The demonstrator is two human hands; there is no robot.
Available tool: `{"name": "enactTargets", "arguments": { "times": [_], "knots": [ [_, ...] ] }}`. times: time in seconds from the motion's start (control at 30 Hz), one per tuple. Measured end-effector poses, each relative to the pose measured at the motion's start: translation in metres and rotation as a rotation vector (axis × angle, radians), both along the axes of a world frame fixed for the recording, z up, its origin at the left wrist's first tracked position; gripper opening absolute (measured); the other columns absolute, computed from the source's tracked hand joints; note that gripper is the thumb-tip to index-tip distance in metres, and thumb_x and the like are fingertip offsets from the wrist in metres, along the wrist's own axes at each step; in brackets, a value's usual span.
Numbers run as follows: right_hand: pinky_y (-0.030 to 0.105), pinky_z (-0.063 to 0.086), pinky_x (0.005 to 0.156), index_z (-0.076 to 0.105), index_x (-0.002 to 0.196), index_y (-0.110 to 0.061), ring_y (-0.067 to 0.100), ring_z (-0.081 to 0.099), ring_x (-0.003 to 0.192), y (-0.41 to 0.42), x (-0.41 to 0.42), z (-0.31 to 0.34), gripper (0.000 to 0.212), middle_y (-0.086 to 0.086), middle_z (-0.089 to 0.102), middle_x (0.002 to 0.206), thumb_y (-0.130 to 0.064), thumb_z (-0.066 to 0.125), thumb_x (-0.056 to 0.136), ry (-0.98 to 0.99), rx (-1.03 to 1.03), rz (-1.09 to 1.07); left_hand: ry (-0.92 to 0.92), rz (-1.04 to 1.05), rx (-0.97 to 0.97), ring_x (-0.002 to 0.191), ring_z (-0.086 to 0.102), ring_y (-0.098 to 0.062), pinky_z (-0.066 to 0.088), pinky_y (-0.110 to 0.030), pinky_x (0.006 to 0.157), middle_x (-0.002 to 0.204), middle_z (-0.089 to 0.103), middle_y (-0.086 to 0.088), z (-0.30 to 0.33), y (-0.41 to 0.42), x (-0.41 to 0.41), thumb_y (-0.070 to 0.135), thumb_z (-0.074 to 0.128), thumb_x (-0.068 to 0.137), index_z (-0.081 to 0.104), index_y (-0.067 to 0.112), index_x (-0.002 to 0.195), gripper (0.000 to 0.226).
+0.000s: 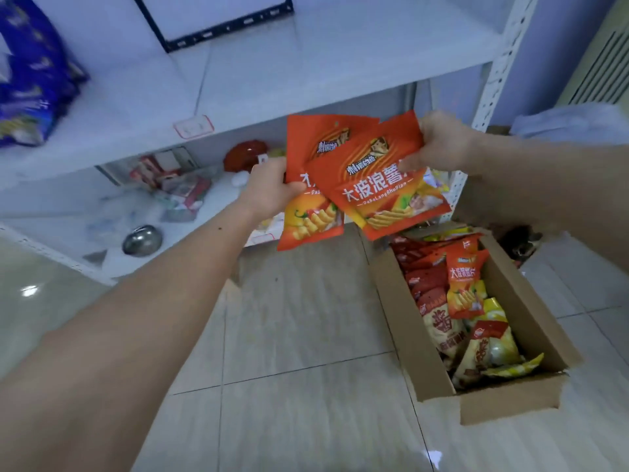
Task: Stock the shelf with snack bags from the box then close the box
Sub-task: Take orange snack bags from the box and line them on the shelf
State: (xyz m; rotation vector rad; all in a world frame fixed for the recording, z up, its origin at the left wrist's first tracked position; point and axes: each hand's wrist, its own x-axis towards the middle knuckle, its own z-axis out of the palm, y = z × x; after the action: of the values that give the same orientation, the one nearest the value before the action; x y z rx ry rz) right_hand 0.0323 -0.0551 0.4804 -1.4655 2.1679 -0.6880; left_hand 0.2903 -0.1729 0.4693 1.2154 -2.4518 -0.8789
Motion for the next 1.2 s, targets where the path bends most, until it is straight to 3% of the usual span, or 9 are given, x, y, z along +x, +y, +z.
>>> {"name": "enactTargets", "arguments": {
  "times": [0.1,0.23,0.33,0.53,0.73,0.93,1.07,1.2],
  "knots": [
    [0.043,0.055,0.087,0.069,0.103,0.001,0.028,0.068,0.090,-0.026,0.037,0.045,0.032,0.016,0.071,0.101,-0.004,0.080,0.073,-0.029,-0.081,0.013,0.040,0.030,-0.028,0.095,0.068,-0.028,0.056,-0.047,0.083,0.103,0.071,-0.008,0.049,-0.017,0.038,0.026,0.063,0.077,0.066,0.008,0.106,0.034],
    [0.046,0.054,0.089,0.070,0.100,-0.001,0.028,0.068,0.092,-0.067,0.078,0.093,0.032,0.014,0.071,0.101,-0.004,0.082,0.071,-0.072,-0.150,0.037,0.098,0.103,-0.125,0.094,0.065,-0.020,0.053,-0.029,0.079,0.106,0.069,-0.006,0.097,-0.044,0.081,0.009,0.064,0.087,0.065,0.009,0.112,0.024],
    [0.046,0.054,0.090,0.068,0.100,-0.004,0.028,0.068,0.092,-0.104,0.102,0.122,0.030,0.014,0.071,0.102,-0.006,0.081,0.072,-0.081,-0.184,0.073,0.136,0.154,-0.182,0.099,0.067,-0.023,0.054,-0.036,0.087,0.110,0.070,-0.008,0.123,-0.075,0.114,0.011,0.066,0.086,0.067,0.011,0.109,0.023],
    [0.044,0.053,0.090,0.065,0.106,-0.011,0.027,0.066,0.095,-0.185,0.140,0.163,0.031,0.008,0.068,0.104,-0.006,0.077,0.078,-0.150,-0.271,0.168,0.211,0.237,-0.169,0.101,0.067,-0.027,0.055,-0.048,0.087,0.115,0.068,-0.011,0.155,-0.146,0.159,0.015,0.066,0.088,0.062,0.014,0.115,0.027],
    [0.047,0.054,0.090,0.064,0.110,-0.009,0.027,0.067,0.096,-0.288,0.161,0.186,0.039,0.009,0.069,0.107,-0.013,0.080,0.075,-0.176,-0.291,0.204,0.256,0.302,-0.166,0.105,0.064,-0.023,0.053,-0.028,0.076,0.124,0.064,-0.011,0.180,-0.225,0.173,0.014,0.062,0.093,0.056,0.007,0.127,0.035],
    [0.048,0.055,0.088,0.065,0.111,-0.008,0.029,0.068,0.094,-0.391,0.172,0.199,0.040,0.011,0.070,0.106,-0.010,0.081,0.074,-0.173,-0.275,0.227,0.283,0.373,-0.125,0.113,0.062,-0.025,0.055,-0.043,0.090,0.129,0.061,-0.008,0.187,-0.321,0.186,0.022,0.062,0.093,0.051,0.012,0.132,0.042],
    [0.039,0.056,0.083,0.065,0.109,-0.008,0.026,0.066,0.089,-0.450,0.184,0.196,0.036,0.008,0.068,0.099,-0.009,0.080,0.076,-0.164,-0.270,0.216,0.260,0.404,-0.124,0.115,0.061,-0.026,0.053,-0.048,0.094,0.133,0.059,-0.007,0.181,-0.388,0.198,0.025,0.062,0.092,0.048,0.014,0.137,0.048],
    [0.041,0.056,0.083,0.066,0.106,-0.008,0.026,0.067,0.088,-0.509,0.201,0.188,0.033,0.008,0.068,0.098,-0.007,0.079,0.076,-0.155,-0.243,0.200,0.253,0.399,-0.130,0.115,0.061,-0.026,0.052,-0.049,0.095,0.133,0.059,-0.006,0.168,-0.467,0.216,0.028,0.062,0.092,0.048,0.015,0.137,0.049]
  ]
}}
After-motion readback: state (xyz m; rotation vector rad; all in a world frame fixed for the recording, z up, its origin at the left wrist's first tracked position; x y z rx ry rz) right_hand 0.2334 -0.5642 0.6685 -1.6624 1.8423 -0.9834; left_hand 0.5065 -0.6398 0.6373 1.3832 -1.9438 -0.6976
